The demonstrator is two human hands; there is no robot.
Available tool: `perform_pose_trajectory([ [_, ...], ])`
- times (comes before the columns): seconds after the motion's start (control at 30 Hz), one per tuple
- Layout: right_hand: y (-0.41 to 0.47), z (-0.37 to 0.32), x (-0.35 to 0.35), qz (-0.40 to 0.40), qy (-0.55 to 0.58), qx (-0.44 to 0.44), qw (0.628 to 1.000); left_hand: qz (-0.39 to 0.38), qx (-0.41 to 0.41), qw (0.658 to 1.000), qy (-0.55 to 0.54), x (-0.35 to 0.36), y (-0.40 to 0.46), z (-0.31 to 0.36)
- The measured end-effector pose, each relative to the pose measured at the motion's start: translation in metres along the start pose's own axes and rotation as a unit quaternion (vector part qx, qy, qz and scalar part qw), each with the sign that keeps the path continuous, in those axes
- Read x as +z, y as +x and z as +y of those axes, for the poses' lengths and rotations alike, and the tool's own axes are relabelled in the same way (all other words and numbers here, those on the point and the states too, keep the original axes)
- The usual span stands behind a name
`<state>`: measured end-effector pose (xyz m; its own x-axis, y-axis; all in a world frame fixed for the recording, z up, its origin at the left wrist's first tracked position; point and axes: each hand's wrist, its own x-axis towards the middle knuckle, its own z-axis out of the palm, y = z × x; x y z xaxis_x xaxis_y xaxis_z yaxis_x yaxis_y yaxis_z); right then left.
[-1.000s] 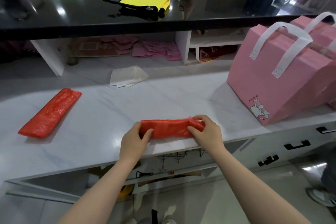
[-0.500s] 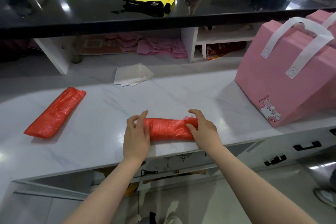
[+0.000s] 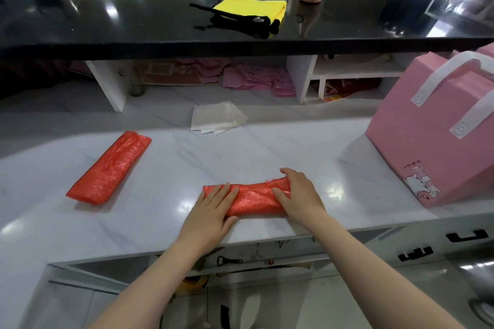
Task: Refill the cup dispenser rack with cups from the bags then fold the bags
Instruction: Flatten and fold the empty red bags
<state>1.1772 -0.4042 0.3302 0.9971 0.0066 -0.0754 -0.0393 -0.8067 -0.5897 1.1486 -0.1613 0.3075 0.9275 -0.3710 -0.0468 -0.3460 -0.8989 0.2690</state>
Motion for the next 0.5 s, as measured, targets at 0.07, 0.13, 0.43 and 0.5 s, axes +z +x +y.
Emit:
perform_pose_trajectory([
  [0.07,0.003,-0.013,0.002,-0.014,-0.003,-0.01,1.0,-0.002,-0.015,1.0,-0.016,-0.007,-0.003,-0.007],
  [0.13,0.006,-0.026,0.004,-0.022,0.003,-0.024,0.999,0.01,-0.023,1.0,-0.012,-0.016,-0.007,-0.014],
  [0.43,0.021,-0.089,0.035,-0.074,0.022,-0.078,0.994,0.07,-0.107,0.99,-0.059,-0.053,-0.044,-0.061],
  [0.5,0.026,-0.107,0.038,-0.071,0.034,-0.094,0.992,0.095,-0.134,0.985,-0.045,-0.063,-0.049,-0.075],
])
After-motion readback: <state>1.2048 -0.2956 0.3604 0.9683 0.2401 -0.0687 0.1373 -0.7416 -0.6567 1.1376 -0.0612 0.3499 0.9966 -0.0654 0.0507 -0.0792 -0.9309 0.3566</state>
